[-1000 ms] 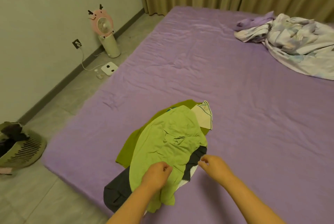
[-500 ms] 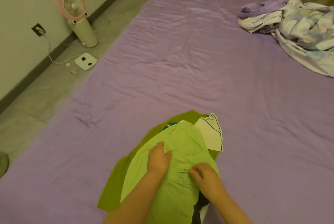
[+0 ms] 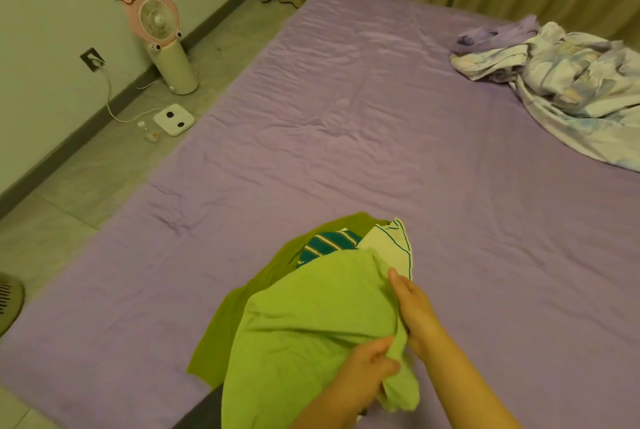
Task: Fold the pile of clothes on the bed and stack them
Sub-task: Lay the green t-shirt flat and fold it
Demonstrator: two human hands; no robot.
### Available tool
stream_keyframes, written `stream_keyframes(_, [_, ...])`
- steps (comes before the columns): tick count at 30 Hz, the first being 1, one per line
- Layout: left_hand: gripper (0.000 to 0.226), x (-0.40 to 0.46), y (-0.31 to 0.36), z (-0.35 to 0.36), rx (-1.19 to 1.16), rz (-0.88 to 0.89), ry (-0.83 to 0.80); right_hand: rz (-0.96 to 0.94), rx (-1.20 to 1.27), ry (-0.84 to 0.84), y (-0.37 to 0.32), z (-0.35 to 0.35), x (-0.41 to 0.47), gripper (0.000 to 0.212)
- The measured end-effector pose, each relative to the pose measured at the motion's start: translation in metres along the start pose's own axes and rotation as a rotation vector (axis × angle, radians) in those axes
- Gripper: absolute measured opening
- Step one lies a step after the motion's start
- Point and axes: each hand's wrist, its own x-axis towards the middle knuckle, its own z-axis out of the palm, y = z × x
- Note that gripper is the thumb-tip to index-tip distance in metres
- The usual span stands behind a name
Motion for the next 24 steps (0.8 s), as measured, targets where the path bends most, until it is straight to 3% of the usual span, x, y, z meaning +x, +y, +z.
stream_keyframes(5, [0.055, -0.051, -0.012, 0.024, 0.049, 0.041, -0.038, 0.047, 0.136, -0.036, -0.016, -0.017, -0.047, 0.045])
stream_keyframes(7, [0.046, -0.073, -0.013, 0.03, 0.077, 0.062, -0.003, -0.054, 0.15, -0.036, -0.022, -0.023, -0.068, 0.04])
stream_keyframes(11, [0.028, -0.106, 0.011, 0.036, 0.059, 0.222, 0.3, -0.277, 0.128, -0.088, -0.045, -0.039, -0.123, 0.039])
stream_keyframes(13, [0.023, -0.121, 0.042, 0.046, 0.0, 0.33, 0.369, -0.403, 0.116, -0.177, -0.059, -0.043, -0.16, 0.033])
stream_keyframes(15, [0.023, -0.137, 0.074, 0.058, -0.112, 0.392, 0.38, -0.54, 0.08, -0.256, -0.071, -0.045, -0.199, 0.03])
stream_keyframes(19, [0.036, -0.171, 0.126, 0.08, -0.321, 0.333, 0.195, -0.732, -0.073, -0.416, -0.084, -0.051, -0.267, 0.032])
stream_keyframes(21, [0.035, -0.183, 0.144, 0.085, -0.347, 0.293, 0.245, -0.785, -0.137, -0.478, -0.085, -0.059, -0.295, 0.031])
stream_keyframes(24, [0.014, -0.206, 0.168, 0.092, -0.238, 0.356, 0.389, -0.897, -0.242, -0.509, -0.089, -0.082, -0.326, 0.027])
